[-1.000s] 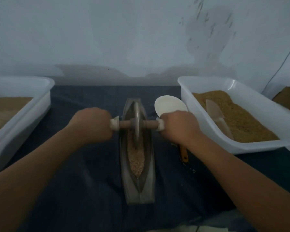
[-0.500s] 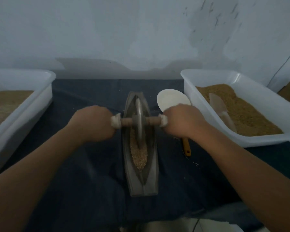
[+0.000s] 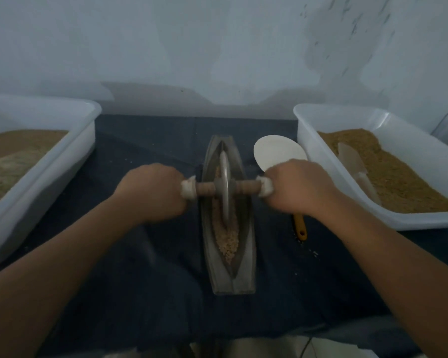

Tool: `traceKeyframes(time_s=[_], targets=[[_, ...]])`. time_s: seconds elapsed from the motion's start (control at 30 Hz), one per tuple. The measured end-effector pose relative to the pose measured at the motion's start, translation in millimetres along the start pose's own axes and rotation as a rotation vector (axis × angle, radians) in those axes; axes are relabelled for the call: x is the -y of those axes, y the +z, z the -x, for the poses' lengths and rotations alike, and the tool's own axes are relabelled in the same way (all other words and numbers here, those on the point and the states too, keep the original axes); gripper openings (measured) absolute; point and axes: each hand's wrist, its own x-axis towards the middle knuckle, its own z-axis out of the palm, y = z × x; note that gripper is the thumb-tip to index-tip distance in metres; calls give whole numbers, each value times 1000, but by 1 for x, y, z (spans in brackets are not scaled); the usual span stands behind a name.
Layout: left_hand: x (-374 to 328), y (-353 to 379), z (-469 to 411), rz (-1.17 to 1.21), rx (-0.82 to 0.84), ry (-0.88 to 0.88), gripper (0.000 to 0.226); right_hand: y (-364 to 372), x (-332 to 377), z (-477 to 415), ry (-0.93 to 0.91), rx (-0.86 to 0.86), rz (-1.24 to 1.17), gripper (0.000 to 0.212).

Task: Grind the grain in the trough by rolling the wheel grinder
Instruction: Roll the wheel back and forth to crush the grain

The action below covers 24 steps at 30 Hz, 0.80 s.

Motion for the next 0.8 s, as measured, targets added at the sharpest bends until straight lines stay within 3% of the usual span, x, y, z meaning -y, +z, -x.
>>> traceKeyframes(time_s=[0.1,0.2,0.27,0.37,0.43,0.53,0.67,0.73,0.8], targets=[[-6,-7,-34,8,-71,-140,32,5,2,-34,38,-200,72,49],[-8,-12,-38,18,-42,-140,28,3,-1,-44,58,-167,26,53],[-6,-18,-26,30,63,-35,24,1,-4,-34,32,8,-36,37],[-3,-24,1,-9,180,136,24,-8,-10,2,25,462,-277,21],[-3,-23,6,-45,156,188,25,-8,-11,19,21,556,-375,25],[-3,-26,-18,-34,146,132,29,2,-9,0,49,290,-231,28],[-6,-28,-54,-72,-42,-48,31,9,0,-45,116,-105,40,49],[-10,-24,-51,-81,-100,-73,30,8,1,-51,113,-156,28,49],[-7,-23,-38,-17,1,-23,26,3,0,-43,78,-81,-9,42]])
